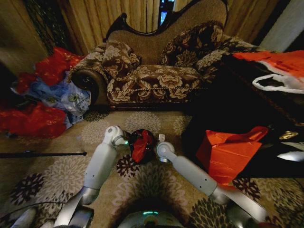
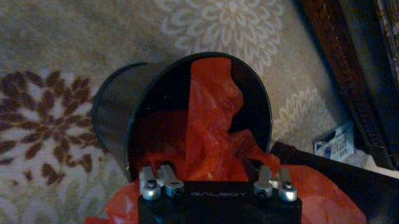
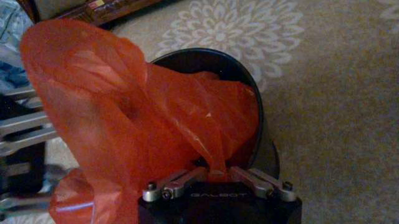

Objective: Place a garbage bag over the trash bin.

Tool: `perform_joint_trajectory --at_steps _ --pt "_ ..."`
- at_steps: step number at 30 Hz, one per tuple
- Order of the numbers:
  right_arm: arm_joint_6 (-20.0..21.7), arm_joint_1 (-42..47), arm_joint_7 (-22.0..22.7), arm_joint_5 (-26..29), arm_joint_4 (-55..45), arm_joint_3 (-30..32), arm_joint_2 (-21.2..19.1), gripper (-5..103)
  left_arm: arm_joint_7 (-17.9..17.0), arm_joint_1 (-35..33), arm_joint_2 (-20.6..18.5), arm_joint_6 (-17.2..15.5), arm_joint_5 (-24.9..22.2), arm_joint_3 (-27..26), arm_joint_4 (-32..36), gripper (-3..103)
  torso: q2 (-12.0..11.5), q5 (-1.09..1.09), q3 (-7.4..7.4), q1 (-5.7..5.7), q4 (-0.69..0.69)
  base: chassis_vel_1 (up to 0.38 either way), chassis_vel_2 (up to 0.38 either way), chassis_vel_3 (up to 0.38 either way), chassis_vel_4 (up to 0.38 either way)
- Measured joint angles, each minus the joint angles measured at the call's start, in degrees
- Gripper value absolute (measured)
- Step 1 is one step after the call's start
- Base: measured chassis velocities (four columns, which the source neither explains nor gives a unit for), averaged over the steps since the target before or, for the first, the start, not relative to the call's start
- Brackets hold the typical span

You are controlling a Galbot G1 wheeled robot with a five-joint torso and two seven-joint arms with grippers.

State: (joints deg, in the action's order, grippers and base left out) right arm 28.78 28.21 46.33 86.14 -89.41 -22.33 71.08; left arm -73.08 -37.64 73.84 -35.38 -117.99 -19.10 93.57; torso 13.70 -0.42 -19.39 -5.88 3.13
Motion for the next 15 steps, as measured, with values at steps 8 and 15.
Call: perform_joint_trajectory --at_steps 8,15 --pt "-1.1 0.3 0.6 -0.6 -2.3 0.4 -0.3 0 -1.6 -4.2 -4.4 2.9 -2.6 -1.8 11.0 99 0.0 0.01 0.00 0.00 0.00 0.000 0.000 0.000 0.000" --pt "-2.7 0.3 1.9 -0.3 -4.4 1.3 -0.6 0 -0.1 -10.1 -9.6 2.3 -3.3 -4.6 20.6 100 0.0 0.00 0.00 0.00 0.01 0.000 0.000 0.000 0.000"
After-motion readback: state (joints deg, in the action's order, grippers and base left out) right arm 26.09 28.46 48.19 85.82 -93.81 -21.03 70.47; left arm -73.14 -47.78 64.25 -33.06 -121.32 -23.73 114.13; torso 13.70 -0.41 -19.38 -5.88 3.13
